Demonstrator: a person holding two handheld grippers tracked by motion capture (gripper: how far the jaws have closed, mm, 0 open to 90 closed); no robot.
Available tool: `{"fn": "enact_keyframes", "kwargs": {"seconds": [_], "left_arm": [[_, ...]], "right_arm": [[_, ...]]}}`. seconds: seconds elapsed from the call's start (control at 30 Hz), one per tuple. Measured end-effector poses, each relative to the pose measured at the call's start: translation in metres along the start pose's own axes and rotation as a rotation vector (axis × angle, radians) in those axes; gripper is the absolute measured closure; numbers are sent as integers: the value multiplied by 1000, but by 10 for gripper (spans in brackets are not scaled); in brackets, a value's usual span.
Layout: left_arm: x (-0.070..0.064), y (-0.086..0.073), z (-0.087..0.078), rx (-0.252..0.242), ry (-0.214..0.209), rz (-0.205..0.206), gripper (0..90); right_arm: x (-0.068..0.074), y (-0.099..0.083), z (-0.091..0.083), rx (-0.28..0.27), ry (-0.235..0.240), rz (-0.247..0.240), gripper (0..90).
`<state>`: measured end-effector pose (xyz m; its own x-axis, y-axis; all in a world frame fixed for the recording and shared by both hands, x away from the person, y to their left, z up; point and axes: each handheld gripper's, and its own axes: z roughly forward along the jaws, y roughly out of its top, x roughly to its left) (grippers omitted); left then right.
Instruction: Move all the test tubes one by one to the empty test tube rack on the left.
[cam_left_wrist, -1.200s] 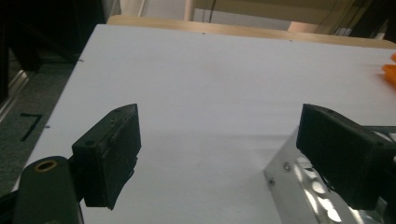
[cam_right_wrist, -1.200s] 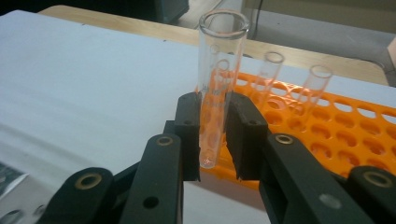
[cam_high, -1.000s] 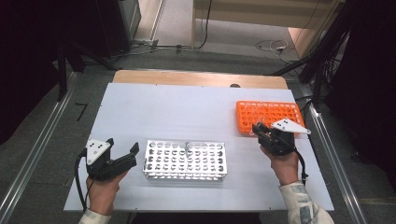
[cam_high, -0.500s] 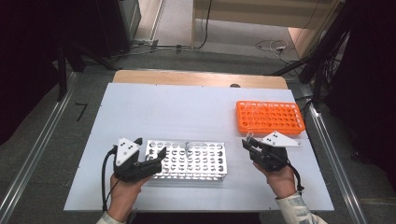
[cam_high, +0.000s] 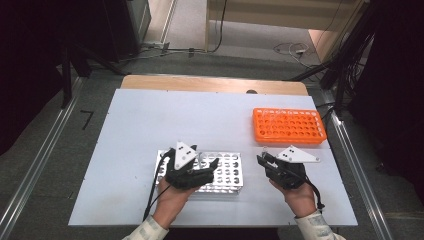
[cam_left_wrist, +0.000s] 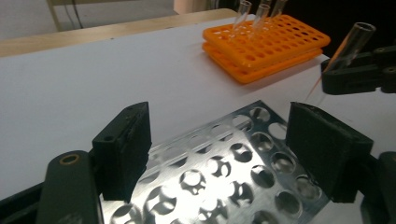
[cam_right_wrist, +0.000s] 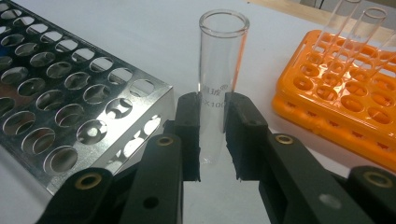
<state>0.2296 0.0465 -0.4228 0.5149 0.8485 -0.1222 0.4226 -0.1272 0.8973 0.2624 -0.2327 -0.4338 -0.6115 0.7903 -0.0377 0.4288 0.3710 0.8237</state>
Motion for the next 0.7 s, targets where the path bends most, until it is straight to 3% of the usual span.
{"fn": "enact_keyframes", "kwargs": {"seconds": [0.1,0.17,0.4,0.57,0.7], "left_arm": [[-8,4,9,5,-32,11,291],[-20,9,21,13,-84,29,322],[-47,20,45,15,-183,49,451],[-60,25,60,19,-218,68,562],[-67,26,67,4,-215,84,613]], "right_arm": [[0,-1,3,9,-1,-1,729],[0,-1,4,14,1,-2,729],[3,-1,7,20,10,-10,729],[6,0,6,19,16,-11,729],[8,1,6,18,23,-17,729]]}}
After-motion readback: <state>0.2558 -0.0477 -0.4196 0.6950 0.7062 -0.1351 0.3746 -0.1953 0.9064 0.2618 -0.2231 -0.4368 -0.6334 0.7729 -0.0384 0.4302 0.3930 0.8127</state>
